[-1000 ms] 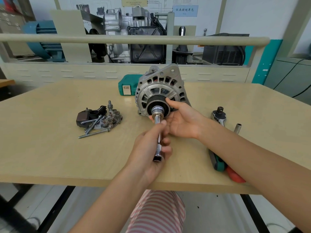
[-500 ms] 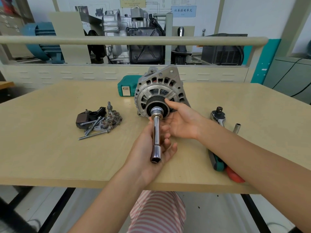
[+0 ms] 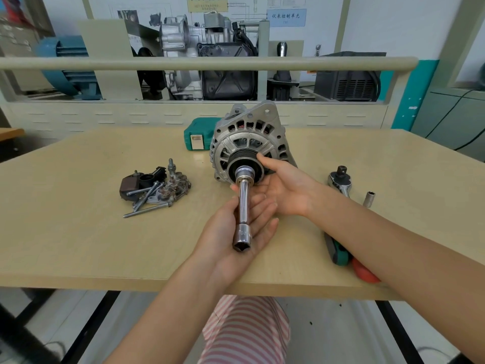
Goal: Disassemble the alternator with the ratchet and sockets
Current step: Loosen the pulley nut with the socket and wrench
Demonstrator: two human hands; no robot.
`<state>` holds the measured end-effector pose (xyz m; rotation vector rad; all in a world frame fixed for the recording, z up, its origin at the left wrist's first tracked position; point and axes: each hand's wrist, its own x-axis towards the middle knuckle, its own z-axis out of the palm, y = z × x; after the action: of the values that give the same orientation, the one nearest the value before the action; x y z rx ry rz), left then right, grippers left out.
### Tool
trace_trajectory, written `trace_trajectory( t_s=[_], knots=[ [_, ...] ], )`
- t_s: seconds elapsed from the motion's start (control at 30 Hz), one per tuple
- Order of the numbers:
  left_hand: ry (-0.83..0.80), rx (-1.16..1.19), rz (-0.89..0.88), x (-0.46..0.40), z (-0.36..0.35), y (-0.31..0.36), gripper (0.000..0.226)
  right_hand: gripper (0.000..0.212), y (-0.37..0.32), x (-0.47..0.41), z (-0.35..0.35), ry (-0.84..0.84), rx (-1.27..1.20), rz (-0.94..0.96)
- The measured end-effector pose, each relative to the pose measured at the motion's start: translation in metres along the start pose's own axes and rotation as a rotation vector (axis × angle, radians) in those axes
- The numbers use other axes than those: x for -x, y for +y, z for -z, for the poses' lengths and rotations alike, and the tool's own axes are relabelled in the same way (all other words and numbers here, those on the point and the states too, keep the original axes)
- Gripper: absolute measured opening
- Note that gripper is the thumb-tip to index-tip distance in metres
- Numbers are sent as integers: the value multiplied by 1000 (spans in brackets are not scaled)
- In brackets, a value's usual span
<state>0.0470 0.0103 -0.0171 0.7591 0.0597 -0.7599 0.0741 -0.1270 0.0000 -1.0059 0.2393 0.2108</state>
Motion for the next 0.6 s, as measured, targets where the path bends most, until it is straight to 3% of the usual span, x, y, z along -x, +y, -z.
trace_trajectory(
  t_s=[0.17, 0.37, 0.6],
  knots=[
    [8, -27, 12, 2, -1, 2, 30, 48, 1, 0, -3, -2, -92, -11],
    [19, -202, -90, 6, 2, -4, 3, 47, -1, -3, -2, -8, -157, -5],
    [63, -300, -146, 14, 5, 0, 12, 49, -1, -1, -3, -16, -187, 7]
  ],
)
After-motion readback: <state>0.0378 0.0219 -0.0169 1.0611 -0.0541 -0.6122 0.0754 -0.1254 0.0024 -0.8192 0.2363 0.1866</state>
